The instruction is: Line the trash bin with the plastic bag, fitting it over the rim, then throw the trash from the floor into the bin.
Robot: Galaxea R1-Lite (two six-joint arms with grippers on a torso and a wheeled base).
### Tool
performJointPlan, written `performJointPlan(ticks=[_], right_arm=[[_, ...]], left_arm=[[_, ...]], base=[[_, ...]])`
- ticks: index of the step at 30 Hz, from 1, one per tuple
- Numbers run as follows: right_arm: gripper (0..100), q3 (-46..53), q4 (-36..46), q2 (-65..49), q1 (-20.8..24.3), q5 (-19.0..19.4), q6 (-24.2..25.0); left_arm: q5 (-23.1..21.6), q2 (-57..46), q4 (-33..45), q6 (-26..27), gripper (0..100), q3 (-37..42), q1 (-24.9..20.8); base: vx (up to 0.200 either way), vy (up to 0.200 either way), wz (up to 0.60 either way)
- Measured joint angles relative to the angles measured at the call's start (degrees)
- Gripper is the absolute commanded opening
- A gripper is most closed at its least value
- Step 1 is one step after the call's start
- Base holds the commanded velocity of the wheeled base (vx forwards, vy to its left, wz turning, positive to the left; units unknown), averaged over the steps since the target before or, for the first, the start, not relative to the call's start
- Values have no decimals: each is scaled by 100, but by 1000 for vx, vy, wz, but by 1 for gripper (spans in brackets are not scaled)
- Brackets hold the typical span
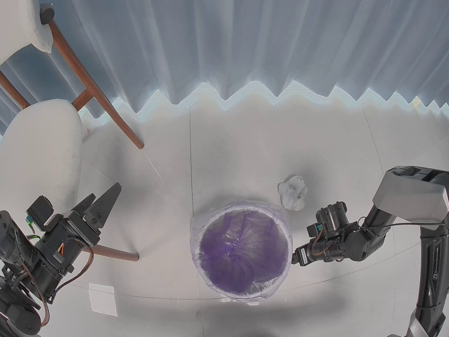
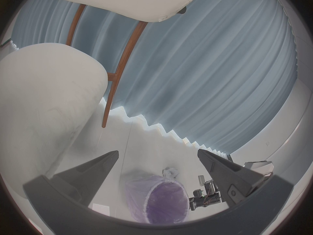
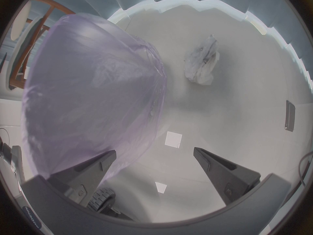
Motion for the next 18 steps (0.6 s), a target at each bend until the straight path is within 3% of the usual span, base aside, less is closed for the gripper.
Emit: performJointPlan(ticks=[18], right_arm=[[100, -2615, 301, 674, -133, -291, 262]], left_arm=[[22, 2, 0, 27, 100, 16, 52]], base=[[0, 0, 0]])
